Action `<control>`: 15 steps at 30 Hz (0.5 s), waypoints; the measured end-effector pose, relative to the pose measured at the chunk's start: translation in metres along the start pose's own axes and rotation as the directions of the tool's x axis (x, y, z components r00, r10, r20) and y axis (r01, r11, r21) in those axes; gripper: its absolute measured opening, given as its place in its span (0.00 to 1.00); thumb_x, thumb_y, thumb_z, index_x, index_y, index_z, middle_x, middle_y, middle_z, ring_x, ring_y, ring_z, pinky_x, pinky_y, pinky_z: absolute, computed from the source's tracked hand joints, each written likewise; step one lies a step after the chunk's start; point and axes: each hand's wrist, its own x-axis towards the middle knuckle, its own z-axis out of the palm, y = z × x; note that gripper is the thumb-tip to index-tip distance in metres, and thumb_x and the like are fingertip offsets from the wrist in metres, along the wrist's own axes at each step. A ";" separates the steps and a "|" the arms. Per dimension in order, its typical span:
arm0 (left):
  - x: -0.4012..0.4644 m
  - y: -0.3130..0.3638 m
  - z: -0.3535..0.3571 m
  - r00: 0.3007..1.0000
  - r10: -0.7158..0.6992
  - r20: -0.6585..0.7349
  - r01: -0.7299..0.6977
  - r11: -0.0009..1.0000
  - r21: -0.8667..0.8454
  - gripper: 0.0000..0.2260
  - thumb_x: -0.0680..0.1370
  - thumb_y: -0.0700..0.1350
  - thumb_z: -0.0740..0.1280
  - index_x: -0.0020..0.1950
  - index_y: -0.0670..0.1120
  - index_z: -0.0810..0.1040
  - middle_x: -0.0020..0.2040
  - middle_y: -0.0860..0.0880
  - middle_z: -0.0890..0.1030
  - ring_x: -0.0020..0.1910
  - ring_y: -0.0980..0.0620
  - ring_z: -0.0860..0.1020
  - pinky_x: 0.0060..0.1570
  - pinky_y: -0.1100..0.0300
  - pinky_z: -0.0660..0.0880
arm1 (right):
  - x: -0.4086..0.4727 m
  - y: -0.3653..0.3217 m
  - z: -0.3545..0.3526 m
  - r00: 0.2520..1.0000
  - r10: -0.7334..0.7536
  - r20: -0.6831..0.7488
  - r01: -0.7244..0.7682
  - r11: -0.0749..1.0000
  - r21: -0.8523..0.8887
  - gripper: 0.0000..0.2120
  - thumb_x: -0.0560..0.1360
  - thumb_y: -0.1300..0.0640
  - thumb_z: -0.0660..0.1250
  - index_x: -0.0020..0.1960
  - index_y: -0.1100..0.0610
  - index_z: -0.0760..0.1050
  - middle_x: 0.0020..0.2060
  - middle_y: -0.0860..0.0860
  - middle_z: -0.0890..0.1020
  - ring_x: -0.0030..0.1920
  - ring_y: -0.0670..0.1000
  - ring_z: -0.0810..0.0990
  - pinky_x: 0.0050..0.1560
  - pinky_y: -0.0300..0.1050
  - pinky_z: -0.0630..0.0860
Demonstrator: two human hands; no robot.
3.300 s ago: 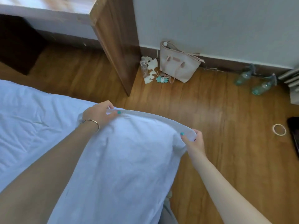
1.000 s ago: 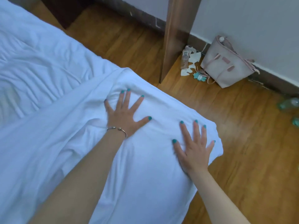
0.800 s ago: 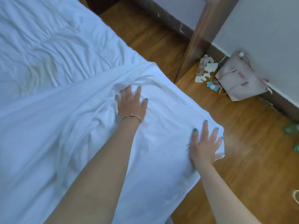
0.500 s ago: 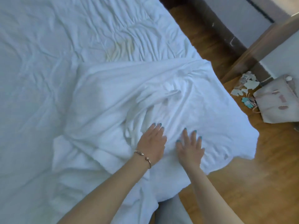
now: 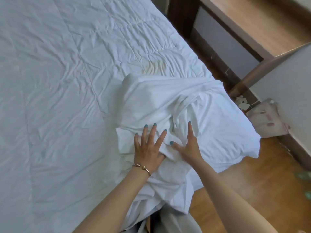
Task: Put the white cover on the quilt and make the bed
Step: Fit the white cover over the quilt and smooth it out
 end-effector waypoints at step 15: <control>0.137 -0.154 -0.112 0.563 -0.818 -0.118 0.758 0.568 -0.321 0.09 0.79 0.42 0.59 0.55 0.45 0.77 0.58 0.40 0.77 0.55 0.36 0.76 0.49 0.49 0.72 | 0.142 -0.062 -0.050 0.783 -0.319 0.535 0.599 0.618 -0.509 0.44 0.77 0.48 0.68 0.74 0.30 0.36 0.78 0.41 0.38 0.78 0.48 0.37 0.76 0.62 0.48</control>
